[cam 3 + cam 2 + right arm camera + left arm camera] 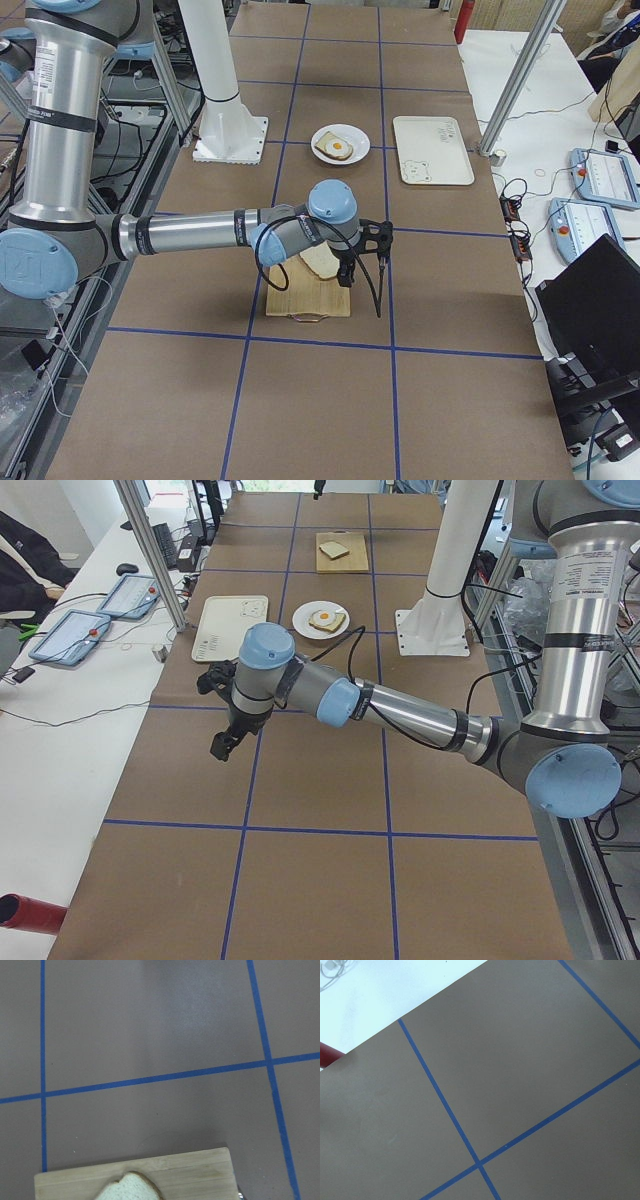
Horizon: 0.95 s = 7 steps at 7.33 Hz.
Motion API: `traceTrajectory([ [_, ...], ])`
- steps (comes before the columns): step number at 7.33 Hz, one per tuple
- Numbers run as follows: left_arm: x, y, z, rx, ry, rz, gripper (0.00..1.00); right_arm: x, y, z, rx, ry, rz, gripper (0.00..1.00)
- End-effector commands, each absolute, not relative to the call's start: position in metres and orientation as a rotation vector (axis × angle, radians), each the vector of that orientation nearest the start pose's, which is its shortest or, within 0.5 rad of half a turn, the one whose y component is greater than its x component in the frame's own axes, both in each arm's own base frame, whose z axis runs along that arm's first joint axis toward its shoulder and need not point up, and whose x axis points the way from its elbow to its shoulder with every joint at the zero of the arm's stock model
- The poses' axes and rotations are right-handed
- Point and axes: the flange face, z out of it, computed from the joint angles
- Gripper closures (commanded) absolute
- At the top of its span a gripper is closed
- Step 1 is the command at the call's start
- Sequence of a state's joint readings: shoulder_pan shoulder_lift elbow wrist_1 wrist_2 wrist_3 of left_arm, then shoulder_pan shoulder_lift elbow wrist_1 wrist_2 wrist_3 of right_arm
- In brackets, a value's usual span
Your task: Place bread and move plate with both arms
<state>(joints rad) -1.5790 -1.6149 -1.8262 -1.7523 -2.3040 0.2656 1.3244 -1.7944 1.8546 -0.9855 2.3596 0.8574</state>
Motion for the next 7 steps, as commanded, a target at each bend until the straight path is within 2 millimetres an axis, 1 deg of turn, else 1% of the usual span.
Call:
traceTrajectory([
  [1,-0.071,-0.515,0.487,0.569,0.652,0.422,0.02,-0.096,-0.386,0.562,0.123,-0.971,0.427,0.0],
  [2,-0.071,-0.515,0.486,0.571,0.651,0.422,0.02,-0.124,-0.372,0.566,0.128,-0.967,0.487,0.0],
  [3,-0.071,-0.515,0.486,0.571,0.651,0.422,0.02,-0.157,-0.363,0.569,0.153,-0.932,0.531,0.0],
  [4,-0.071,-0.515,0.486,0.571,0.651,0.422,0.02,-0.176,-0.356,0.572,0.162,-0.908,0.558,0.01],
  [5,-0.071,-0.515,0.485,0.572,0.651,0.423,0.02,-0.19,-0.352,0.574,0.161,-0.901,0.589,0.06],
  [7,-0.071,-0.515,0.485,0.574,0.651,0.423,0.02,-0.225,-0.334,0.575,0.165,-0.892,0.636,0.18],
])
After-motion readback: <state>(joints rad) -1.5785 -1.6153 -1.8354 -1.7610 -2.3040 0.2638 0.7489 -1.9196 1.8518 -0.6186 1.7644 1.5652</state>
